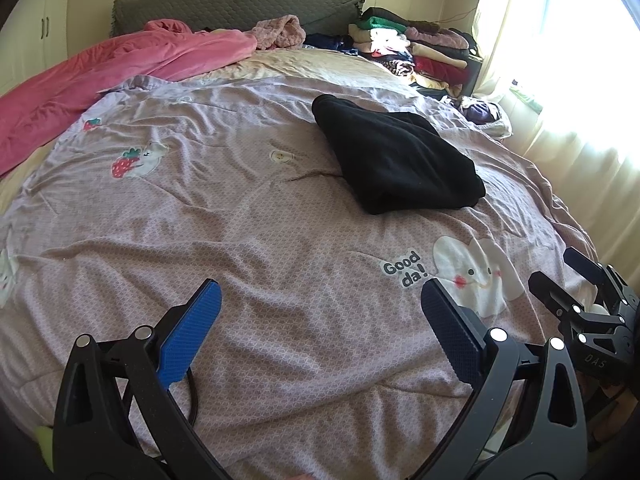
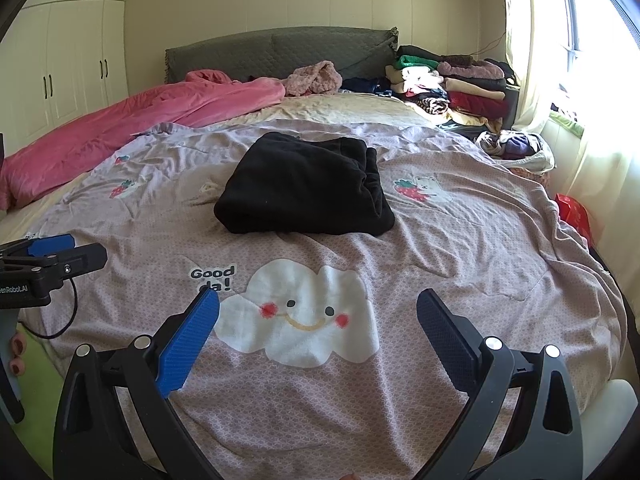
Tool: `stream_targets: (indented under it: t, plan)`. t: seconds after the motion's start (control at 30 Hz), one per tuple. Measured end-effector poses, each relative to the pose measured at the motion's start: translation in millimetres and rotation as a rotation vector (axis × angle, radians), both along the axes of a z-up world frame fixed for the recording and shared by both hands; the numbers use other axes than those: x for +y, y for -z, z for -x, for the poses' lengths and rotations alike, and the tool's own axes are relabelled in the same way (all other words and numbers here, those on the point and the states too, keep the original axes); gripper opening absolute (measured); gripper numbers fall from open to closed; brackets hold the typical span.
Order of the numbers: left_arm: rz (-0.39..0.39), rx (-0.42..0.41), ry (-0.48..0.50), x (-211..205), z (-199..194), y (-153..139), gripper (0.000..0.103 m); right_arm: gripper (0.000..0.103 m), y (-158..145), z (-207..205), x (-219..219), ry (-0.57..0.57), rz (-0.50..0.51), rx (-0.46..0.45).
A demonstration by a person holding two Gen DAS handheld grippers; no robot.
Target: Fold small clothes
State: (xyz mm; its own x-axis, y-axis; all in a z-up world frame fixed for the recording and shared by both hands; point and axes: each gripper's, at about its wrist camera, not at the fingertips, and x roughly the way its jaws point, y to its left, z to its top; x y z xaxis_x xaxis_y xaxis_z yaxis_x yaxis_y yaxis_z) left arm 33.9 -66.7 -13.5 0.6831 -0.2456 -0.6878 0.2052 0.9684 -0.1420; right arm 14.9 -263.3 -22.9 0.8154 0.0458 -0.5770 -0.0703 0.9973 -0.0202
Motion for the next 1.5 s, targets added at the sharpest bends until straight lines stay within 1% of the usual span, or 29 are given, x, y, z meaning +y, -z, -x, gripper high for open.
stream_targets:
  t: [0.63,0.73,0.9,1.03,1.1,1.17,1.2,1.27,1.3,1.33,1.4,1.43,1.47,1.5]
  plan:
    - [-0.007,0.008,-0.002,6,3,1,0.094,0.099,-2,-1,1,0.003,0.003,-0.004]
    - [0.003,0.016,0.004,8,2,2,0.094,0.099,-2,-1,1,0.005,0.001,-0.007]
    - [0.003,0.015,-0.014,10,2,-1,0.094,0.099,-1,-2,0,0.017,0.014,-0.004]
    - [-0.011,0.035,-0.041,13,2,-2,0.094,0.099,0,-2,-4,0.041,0.018,-0.004]
    - [-0.004,0.041,-0.052,16,1,-3,0.094,0.099,0,-2,-7,0.053,0.016,-0.003]
    - [0.014,0.018,-0.062,23,2,-7,0.094,0.099,0,-2,-12,0.075,0.013,0.0]
    - [0.028,0.012,-0.068,26,2,-8,0.094,0.099,0,-2,-15,0.087,0.01,-0.001]
    - [0.056,0.027,-0.089,39,-4,-11,0.094,0.099,0,-1,-25,0.12,-0.002,0.002]
    - [0.065,0.035,-0.107,47,-9,-11,0.094,0.099,0,0,-32,0.143,-0.013,0.002]
    - [0.081,0.056,-0.142,64,-18,-12,0.094,0.099,-1,1,-42,0.173,-0.028,0.0]
    - [0.127,0.076,-0.198,97,-34,-15,0.094,0.099,0,8,-78,0.273,-0.06,0.01]
    - [0.142,0.075,-0.248,120,-43,-18,0.094,0.099,1,13,-99,0.331,-0.072,0.016]
    - [0.152,0.069,-0.335,158,-54,-24,0.094,0.099,4,21,-128,0.412,-0.08,0.021]
    - [0.15,0.059,-0.379,180,-60,-27,0.094,0.099,7,32,-159,0.509,-0.068,0.028]
